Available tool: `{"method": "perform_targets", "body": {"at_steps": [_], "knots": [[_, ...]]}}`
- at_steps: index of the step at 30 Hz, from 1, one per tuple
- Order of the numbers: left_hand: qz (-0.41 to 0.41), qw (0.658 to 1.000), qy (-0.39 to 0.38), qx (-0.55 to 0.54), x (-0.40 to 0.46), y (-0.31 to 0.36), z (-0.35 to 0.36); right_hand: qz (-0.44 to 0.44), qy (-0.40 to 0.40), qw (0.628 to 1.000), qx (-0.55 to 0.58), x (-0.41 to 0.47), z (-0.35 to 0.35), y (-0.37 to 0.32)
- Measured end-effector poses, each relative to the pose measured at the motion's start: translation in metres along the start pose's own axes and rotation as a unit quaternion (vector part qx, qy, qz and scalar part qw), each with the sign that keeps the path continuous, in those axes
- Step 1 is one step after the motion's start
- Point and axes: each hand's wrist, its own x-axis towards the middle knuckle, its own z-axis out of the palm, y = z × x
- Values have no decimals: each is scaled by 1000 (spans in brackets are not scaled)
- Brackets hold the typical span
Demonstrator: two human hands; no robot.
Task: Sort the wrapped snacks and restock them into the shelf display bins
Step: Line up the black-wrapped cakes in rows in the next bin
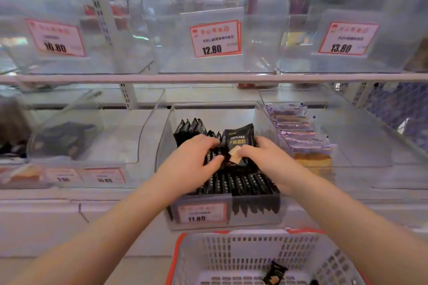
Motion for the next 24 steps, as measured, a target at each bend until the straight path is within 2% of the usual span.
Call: {"method": "perform_targets", "body": {"at_steps": [3,8,10,14,18,21,24], "knots": [[3,978,-37,205,33,-23,-8,17,19,995,-97,43,10,-8],[-17,934,-118,337,87,-50,-10,-32,52,954,-292,103,29,-19],[-23,923,-166,345,104,-60,-6,-47,70,942,-326,122,35,-21],[-42,924,-239,294,126,-78,1,-59,84,928,-359,145,45,-21],[-44,941,-237,236,133,-89,5,-48,31,936,-346,144,45,-21],[-40,941,-231,245,136,-90,8,-57,-32,945,-319,141,32,-12],[-42,939,-223,260,138,-89,9,-63,-38,927,-367,141,35,0]]}}
